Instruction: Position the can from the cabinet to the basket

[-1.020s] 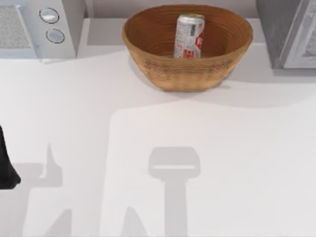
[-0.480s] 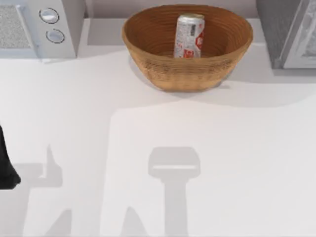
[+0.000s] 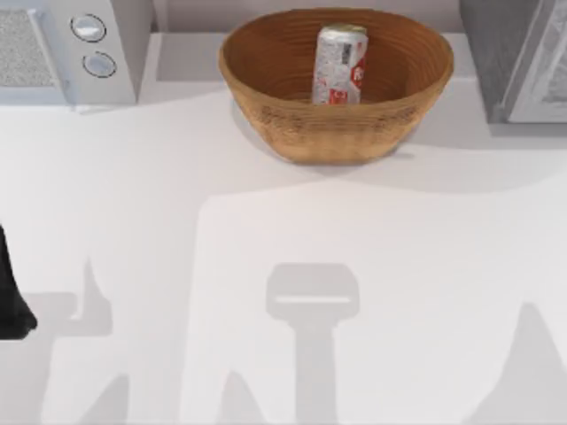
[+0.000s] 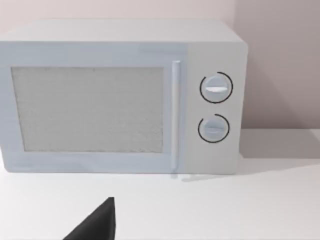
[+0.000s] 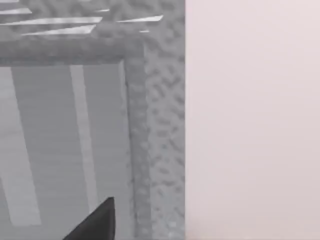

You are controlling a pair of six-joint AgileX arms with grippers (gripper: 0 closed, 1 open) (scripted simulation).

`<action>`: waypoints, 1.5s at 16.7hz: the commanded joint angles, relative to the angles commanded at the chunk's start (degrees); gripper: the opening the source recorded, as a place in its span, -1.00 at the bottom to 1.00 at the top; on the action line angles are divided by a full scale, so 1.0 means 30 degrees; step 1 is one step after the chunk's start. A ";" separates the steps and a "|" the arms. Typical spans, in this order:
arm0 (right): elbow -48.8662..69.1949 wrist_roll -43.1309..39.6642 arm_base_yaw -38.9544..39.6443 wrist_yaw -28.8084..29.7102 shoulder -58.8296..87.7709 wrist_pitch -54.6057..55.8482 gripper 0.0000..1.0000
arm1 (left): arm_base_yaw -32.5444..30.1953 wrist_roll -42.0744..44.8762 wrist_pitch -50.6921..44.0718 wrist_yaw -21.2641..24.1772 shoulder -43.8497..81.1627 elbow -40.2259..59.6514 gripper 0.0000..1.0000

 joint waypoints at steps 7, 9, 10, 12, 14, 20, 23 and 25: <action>0.8176 0.0036 0.0189 0.0125 -0.1664 -0.9680 1.00 | 0.0000 0.0000 0.0000 0.0000 0.0000 0.0000 1.00; 0.9300 0.0045 0.0260 0.0174 -0.1953 -1.0855 1.00 | 0.0000 0.0000 0.0000 0.0000 0.0000 0.0000 1.00; 0.9577 0.0047 0.0278 0.0186 -0.2025 -1.1139 1.00 | 0.0000 0.0000 0.0000 0.0000 0.0000 0.0000 1.00; 0.9662 0.0048 0.0284 0.0190 -0.2047 -1.1227 1.00 | 0.0000 0.0000 0.0000 0.0000 0.0000 0.0000 1.00; 0.9662 0.0048 0.0284 0.0190 -0.2047 -1.1227 1.00 | 0.0000 0.0000 0.0000 0.0000 0.0000 0.0000 1.00; 0.9998 0.0007 0.2102 0.2072 -0.1913 -1.1275 1.00 | 0.0000 0.0000 0.0000 0.0000 0.0000 0.0000 1.00; 1.0283 -0.0047 0.5574 0.5560 -0.1814 -1.1468 1.00 | 0.0000 0.0000 0.0000 0.0000 0.0000 0.0000 1.00; 1.0413 -0.0076 0.8754 0.8752 -0.1775 -1.1633 1.00 | 0.0000 0.0000 0.0000 0.0000 0.0000 0.0000 1.00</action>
